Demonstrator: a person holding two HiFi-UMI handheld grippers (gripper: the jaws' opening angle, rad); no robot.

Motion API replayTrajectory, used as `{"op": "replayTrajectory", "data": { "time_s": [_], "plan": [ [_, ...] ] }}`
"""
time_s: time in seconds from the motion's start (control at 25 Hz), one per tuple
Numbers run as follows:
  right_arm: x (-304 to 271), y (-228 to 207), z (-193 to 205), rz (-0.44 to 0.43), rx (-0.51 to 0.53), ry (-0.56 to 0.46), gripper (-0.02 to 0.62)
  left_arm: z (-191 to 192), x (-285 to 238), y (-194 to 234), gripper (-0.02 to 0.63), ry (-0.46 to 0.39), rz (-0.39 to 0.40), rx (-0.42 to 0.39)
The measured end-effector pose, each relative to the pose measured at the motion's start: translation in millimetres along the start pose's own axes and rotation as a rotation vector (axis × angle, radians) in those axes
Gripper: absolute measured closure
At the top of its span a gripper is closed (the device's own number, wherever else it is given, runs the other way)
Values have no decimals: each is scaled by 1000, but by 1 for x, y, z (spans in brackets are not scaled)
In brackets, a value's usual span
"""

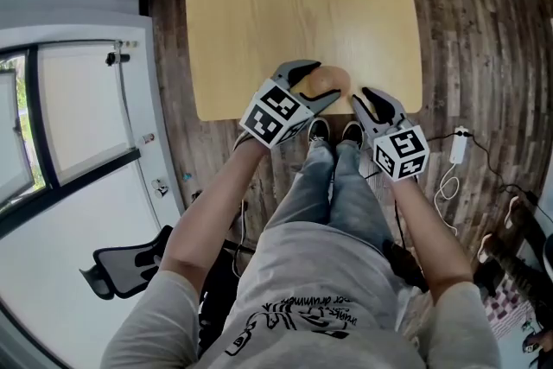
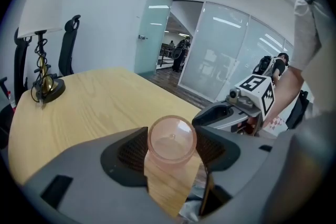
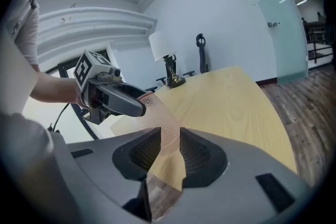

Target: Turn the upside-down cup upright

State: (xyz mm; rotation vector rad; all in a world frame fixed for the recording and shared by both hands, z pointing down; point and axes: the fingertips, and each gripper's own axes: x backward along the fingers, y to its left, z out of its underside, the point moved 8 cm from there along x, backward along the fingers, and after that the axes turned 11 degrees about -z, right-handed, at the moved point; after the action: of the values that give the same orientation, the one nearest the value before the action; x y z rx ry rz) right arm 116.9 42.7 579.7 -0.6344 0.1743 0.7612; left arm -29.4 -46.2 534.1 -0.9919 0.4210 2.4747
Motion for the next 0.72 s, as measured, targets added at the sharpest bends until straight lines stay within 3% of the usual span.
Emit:
{"op": "replayTrajectory", "data": {
  "time_s": [0.28, 0.44, 0.72],
  "plan": [
    [-3, -6, 6, -79, -198, -38, 477, 8, 9, 5, 322, -40, 24, 102],
    [-3, -8, 5, -103, -260, -52, 466, 8, 15, 7, 322, -70, 41, 151],
    [-5, -11, 12, -208, -438, -114, 445, 5, 24, 3, 322, -101, 59, 168]
  ]
}}
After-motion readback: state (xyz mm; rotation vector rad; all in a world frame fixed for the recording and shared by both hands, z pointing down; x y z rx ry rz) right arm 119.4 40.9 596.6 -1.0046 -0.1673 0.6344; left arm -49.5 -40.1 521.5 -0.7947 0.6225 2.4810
